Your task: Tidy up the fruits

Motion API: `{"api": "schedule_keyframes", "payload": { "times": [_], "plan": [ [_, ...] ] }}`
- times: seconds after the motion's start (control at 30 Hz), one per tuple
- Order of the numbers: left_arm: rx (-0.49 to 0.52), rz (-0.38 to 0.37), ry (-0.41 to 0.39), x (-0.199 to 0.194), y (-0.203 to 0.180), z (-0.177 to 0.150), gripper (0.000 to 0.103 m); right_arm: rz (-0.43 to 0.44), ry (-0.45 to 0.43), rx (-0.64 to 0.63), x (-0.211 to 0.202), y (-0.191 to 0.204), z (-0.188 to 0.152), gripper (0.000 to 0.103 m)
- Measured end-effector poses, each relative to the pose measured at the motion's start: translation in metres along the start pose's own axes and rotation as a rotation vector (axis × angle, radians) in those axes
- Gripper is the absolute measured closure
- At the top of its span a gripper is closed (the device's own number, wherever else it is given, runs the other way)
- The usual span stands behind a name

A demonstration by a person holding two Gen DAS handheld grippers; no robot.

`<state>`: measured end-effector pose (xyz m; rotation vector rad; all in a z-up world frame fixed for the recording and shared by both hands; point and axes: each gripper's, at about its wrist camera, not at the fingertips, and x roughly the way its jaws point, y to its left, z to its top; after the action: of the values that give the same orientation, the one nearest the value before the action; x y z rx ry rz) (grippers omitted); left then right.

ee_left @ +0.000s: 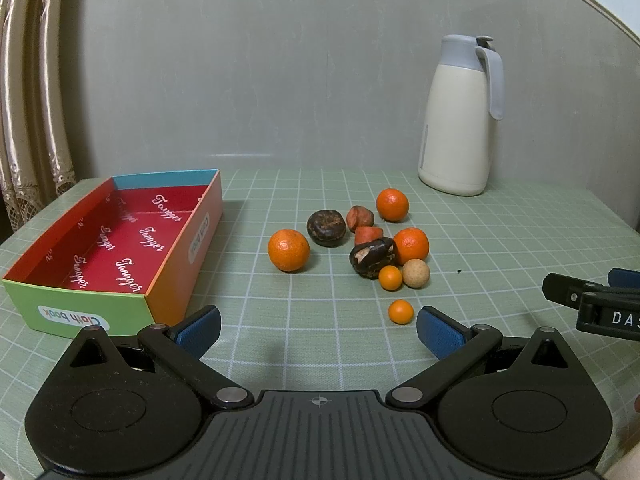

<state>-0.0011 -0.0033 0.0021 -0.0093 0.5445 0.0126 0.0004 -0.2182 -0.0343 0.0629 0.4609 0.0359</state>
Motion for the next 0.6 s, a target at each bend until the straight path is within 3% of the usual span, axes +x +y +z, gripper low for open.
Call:
{"api": "schedule_keyframes", "payload": {
  "times": [0.6],
  "plan": [
    [0.001, 0.000, -0.002, -0.0004, 0.0004, 0.0001, 0.000, 0.001, 0.003, 0.005, 0.0005, -0.0001, 0.0002, 0.000]
  ]
}}
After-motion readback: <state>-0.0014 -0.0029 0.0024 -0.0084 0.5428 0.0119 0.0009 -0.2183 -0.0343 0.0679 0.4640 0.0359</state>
